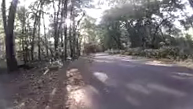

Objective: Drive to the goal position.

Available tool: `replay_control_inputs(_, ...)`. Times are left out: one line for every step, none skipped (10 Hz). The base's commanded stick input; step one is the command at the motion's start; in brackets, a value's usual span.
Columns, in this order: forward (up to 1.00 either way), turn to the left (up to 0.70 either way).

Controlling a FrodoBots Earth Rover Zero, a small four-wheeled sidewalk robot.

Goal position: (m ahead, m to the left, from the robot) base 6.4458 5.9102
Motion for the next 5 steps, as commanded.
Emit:
replay_control_inputs(0.70, 0.26)
replay_control_inputs(0.70, -0.01)
replay_control_inputs(0.70, -0.01)
replay_control_inputs(0.70, -0.01)
replay_control_inputs(0.70, -0.01)
